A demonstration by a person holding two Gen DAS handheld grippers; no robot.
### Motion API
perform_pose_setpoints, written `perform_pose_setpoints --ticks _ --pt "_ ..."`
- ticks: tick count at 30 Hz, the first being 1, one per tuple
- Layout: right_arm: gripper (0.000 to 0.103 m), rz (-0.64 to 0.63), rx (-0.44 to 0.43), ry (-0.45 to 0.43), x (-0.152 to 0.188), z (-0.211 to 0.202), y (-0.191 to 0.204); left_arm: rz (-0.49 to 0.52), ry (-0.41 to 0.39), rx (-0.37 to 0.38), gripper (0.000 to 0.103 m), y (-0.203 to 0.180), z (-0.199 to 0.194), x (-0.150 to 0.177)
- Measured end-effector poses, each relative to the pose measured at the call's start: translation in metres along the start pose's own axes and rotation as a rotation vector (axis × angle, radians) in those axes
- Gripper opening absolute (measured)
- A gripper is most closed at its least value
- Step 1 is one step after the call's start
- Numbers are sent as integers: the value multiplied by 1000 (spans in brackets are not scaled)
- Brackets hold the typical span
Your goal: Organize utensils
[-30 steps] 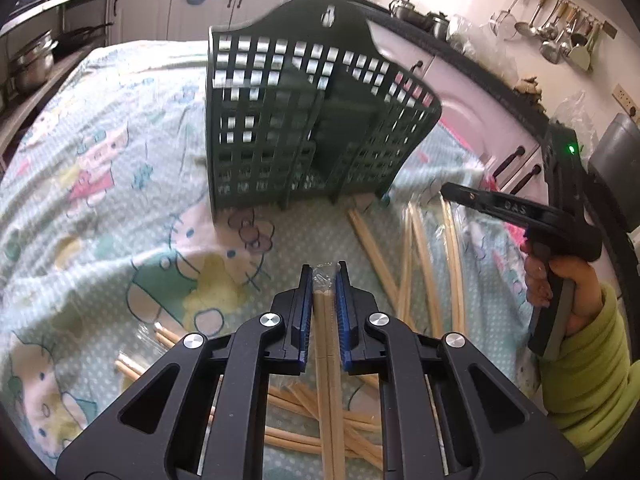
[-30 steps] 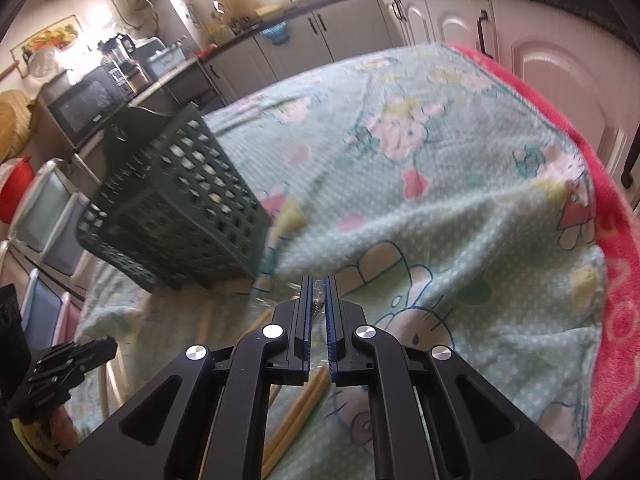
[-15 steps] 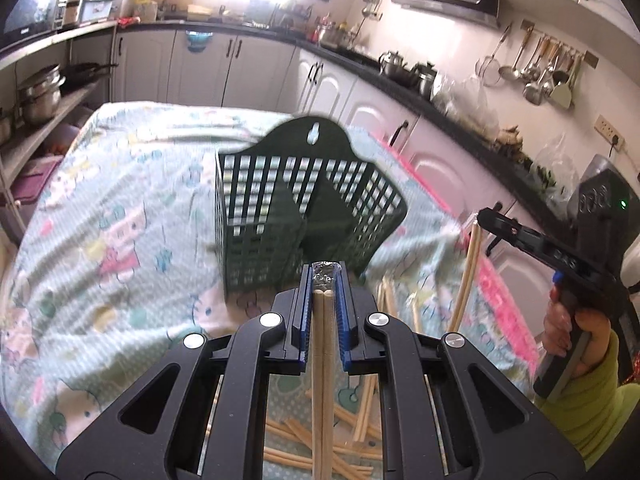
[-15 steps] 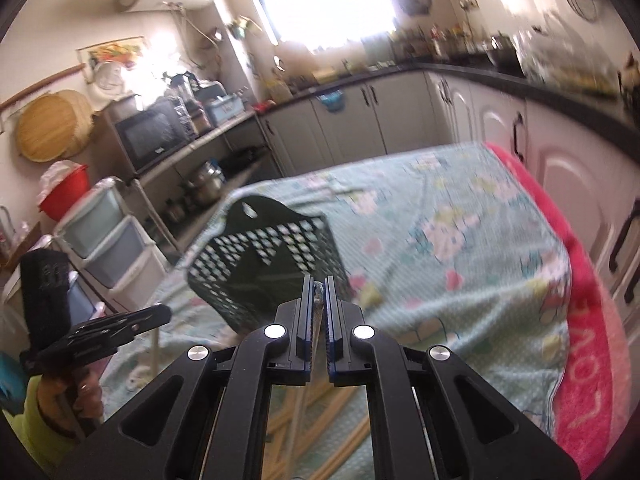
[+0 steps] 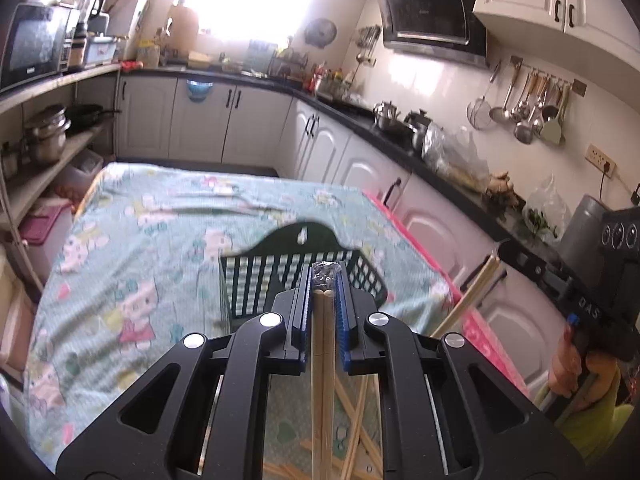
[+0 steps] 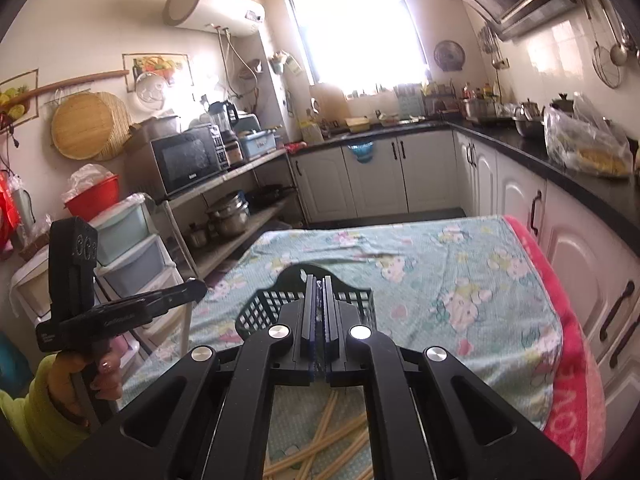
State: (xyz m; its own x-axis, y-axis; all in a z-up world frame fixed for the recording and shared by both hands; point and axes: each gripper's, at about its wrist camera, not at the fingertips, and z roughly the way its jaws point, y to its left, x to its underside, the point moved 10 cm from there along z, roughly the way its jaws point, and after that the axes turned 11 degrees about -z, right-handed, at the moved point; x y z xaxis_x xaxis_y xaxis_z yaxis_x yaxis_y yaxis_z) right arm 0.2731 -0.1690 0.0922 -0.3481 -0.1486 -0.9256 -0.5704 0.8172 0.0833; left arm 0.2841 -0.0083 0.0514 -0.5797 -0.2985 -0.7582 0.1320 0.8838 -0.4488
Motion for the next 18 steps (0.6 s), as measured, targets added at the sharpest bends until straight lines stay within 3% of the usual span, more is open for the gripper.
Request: perform_pose_setpoints --ticks 18 --pt "3 -42 -21 -154 -87 -4 19 37 -263 -48 7 -26 -15 -104"
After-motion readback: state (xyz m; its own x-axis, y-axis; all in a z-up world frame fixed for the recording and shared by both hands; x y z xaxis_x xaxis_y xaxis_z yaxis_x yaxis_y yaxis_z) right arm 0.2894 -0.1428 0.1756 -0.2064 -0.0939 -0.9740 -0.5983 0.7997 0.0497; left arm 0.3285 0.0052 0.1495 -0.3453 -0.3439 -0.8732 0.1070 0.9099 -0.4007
